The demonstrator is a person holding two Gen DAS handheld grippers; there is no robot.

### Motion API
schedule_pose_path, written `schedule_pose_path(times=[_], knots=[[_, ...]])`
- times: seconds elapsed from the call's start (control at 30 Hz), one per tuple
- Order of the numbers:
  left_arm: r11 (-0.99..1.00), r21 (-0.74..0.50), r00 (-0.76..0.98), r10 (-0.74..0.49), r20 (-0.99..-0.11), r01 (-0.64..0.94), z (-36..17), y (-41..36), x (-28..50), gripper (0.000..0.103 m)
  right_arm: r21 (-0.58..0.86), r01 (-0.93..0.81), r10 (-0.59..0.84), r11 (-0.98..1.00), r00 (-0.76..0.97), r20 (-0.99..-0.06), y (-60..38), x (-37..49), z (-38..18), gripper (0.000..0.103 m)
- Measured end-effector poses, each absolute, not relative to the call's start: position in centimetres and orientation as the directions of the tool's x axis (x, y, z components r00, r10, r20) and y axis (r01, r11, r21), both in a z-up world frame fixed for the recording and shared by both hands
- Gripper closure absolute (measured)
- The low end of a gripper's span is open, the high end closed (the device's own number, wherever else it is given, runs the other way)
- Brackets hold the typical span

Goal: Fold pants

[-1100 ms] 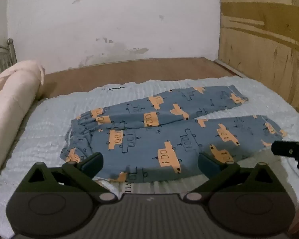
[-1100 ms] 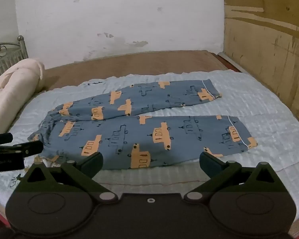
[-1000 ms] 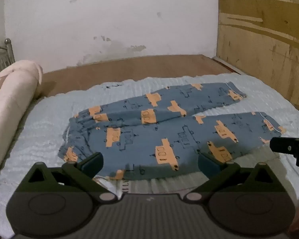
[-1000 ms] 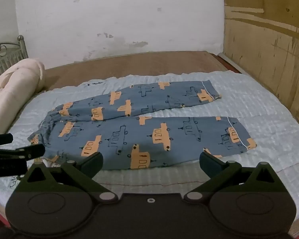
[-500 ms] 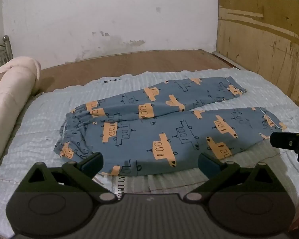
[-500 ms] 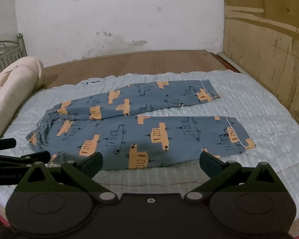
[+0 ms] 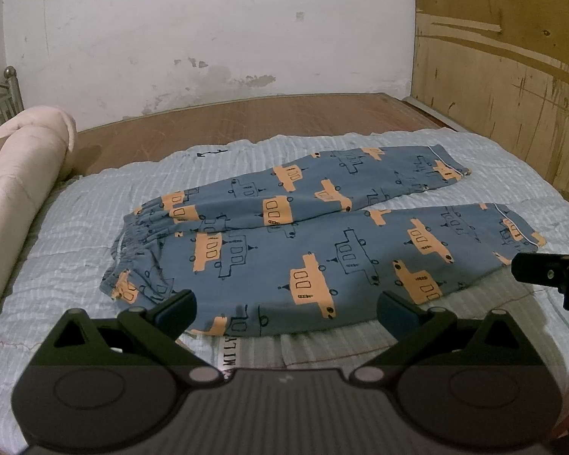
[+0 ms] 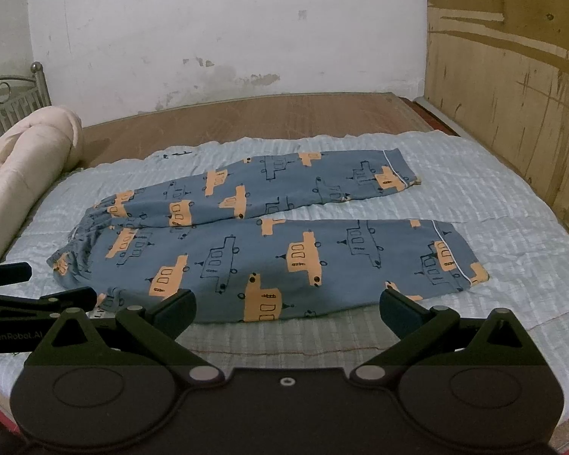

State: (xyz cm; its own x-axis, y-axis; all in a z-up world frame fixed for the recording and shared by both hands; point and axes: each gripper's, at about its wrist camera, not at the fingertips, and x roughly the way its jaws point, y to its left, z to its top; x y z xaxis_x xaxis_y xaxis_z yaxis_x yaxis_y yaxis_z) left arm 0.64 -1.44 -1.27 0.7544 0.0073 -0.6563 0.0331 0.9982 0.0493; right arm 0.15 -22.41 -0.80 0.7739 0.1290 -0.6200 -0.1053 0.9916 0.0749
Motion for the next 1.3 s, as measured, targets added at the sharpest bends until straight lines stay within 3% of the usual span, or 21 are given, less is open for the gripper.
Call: schedule_pose_path(times=[1.3], knots=[[0.998,0.052,0.758,0.008,-0.652,0.034,-1.22,-1.84,0.84,0.0,0.068,-0.109,0.127,0.992,0.778,-0.615,-22.42,0.3,-0.64,0.001]])
